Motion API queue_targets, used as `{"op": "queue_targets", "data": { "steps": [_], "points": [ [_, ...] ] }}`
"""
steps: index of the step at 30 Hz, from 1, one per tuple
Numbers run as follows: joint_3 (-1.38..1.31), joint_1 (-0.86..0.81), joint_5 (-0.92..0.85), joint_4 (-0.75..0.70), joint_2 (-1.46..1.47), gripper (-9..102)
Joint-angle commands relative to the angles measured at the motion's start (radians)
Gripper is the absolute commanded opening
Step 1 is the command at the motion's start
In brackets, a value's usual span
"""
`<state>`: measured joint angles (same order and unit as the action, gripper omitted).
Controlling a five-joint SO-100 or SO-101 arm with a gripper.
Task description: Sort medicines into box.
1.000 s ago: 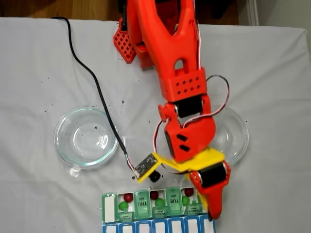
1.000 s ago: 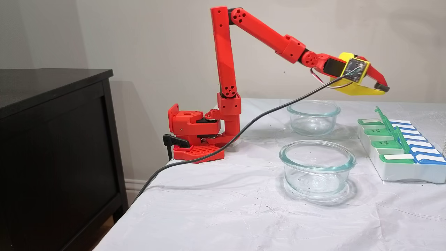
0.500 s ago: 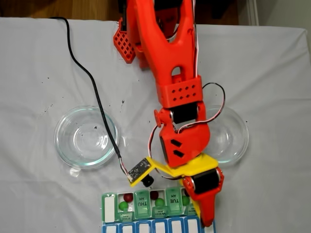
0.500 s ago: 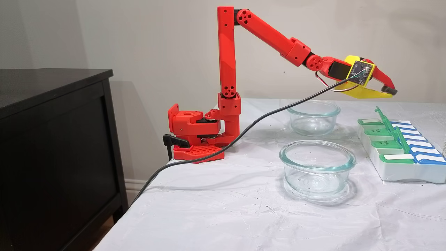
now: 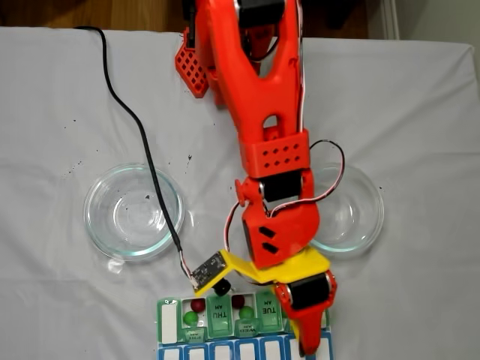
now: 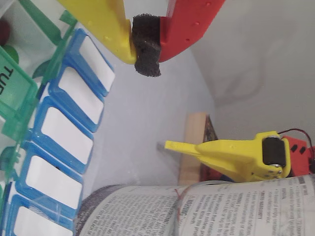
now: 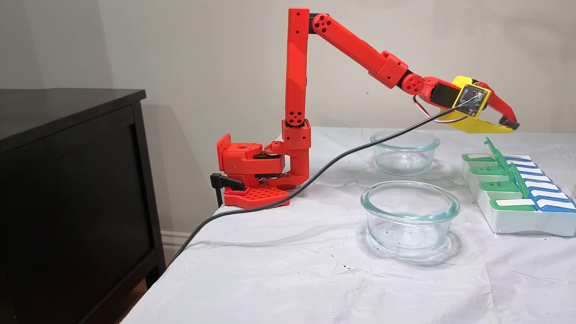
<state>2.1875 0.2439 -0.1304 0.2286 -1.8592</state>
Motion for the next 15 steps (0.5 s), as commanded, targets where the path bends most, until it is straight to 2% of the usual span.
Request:
{"op": "queue_targets", "data": {
  "steps": [1,5,15],
  "points": [
    [-0.071,0.026,0.0,-0.038,-0.078,0],
    [-0.08,0.029,0.009,-0.086,-0.077,0],
    [-0.15,0.017,0.015,-0.345,-0.086,0]
  ]
}}
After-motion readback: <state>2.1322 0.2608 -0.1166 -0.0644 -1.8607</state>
